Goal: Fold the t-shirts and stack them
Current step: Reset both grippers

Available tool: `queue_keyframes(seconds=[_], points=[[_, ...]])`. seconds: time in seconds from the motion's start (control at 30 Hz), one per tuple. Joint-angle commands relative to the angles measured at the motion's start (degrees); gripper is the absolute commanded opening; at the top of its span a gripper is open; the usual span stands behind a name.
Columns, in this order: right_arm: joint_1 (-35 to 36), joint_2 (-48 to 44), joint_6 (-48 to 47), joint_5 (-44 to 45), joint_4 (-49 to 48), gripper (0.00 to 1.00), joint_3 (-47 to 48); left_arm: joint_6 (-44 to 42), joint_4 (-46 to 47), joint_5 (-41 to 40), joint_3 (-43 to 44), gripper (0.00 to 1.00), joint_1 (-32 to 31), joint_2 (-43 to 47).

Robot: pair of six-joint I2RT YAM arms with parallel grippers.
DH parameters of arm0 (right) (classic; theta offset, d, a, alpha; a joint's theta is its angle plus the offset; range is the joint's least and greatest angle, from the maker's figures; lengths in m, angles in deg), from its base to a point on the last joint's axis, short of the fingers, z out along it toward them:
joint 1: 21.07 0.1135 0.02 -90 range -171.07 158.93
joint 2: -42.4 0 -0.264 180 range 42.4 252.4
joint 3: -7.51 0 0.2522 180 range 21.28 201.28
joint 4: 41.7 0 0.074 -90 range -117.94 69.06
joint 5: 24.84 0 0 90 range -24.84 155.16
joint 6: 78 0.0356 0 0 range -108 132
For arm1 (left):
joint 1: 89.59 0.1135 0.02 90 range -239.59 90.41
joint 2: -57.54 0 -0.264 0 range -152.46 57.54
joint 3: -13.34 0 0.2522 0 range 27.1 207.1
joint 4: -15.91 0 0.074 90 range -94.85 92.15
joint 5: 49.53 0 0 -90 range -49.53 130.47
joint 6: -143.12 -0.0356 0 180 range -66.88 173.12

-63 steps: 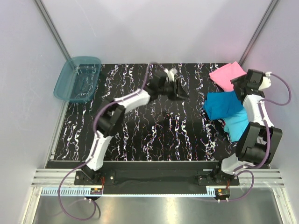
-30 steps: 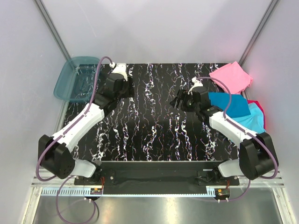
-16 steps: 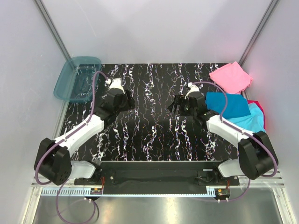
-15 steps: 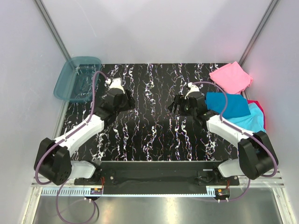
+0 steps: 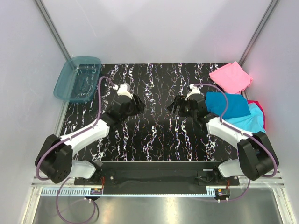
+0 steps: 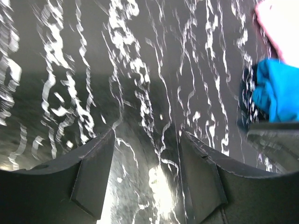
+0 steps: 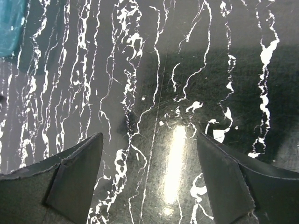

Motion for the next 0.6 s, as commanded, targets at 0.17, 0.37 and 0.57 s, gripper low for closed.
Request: queue_keyframes(seconds=[0.17, 0.37, 0.57], points=[[0.53, -4.97, 1.86, -0.60, -5.50, 0.91, -1.55, 2.03, 8.97, -1.10, -6.44, 0.63, -2.72, -0.92], [0.61, -4.72, 1.77, 0.28, -5.68, 0.92, -1.81, -0.08, 9.76, -2.86, -8.12, 0.62, -3.24, 1.37], [0.61, -6.38, 1.77, 5.73, -4.53, 0.96, -2.86, -2.54, 10.03, -3.65, -7.94, 0.62, -4.47, 2.69]])
